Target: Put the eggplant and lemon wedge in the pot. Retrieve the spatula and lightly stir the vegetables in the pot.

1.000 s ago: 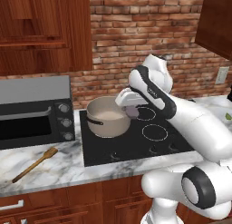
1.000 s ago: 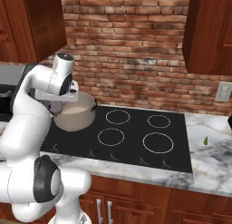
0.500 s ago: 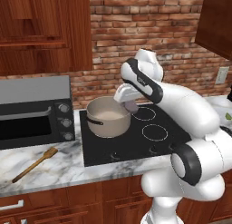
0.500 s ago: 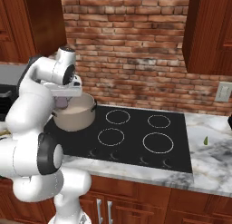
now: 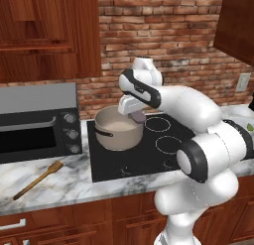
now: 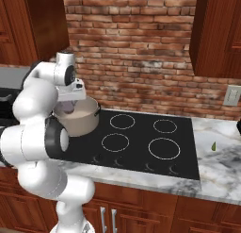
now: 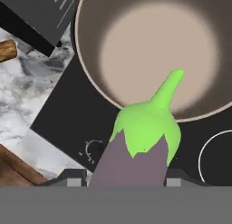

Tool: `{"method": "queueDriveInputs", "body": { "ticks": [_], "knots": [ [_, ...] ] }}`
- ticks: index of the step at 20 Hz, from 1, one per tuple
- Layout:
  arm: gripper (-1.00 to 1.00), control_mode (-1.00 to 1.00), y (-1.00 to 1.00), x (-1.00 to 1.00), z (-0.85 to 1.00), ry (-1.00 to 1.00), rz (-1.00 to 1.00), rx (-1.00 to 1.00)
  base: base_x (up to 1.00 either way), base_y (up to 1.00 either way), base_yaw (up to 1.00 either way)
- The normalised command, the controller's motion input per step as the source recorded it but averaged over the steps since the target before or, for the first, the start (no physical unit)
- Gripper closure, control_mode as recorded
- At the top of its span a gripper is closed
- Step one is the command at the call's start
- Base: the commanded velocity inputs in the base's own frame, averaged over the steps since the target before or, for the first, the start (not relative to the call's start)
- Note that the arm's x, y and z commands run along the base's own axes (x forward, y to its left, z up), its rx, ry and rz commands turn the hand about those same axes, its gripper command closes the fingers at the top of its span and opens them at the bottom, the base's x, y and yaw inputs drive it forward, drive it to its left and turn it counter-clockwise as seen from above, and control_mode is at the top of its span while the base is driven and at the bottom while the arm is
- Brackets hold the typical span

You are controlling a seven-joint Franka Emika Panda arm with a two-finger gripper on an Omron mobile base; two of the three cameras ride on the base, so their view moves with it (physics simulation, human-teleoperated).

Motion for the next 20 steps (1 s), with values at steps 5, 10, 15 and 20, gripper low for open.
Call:
{"method": "queueDriveInputs", "body": {
  "ticks": [5,10,15,20],
  "knots": [
    [1.0,-1.0,0.07,0.76,-0.13,0.09,0.0,-0.1,0.0,0.0,0.0],
    [1.0,-1.0,0.0,0.69,-0.27,0.09,0.0,-0.03,0.0,0.0,0.0],
    [1.0,-1.0,0.14,0.39,0.0,0.1,0.0,-0.06,0.0,0.0,0.0],
    [1.0,-1.0,0.0,0.0,-0.28,0.06,0.0,-0.01,0.0,0.0,0.0]
  ]
}}
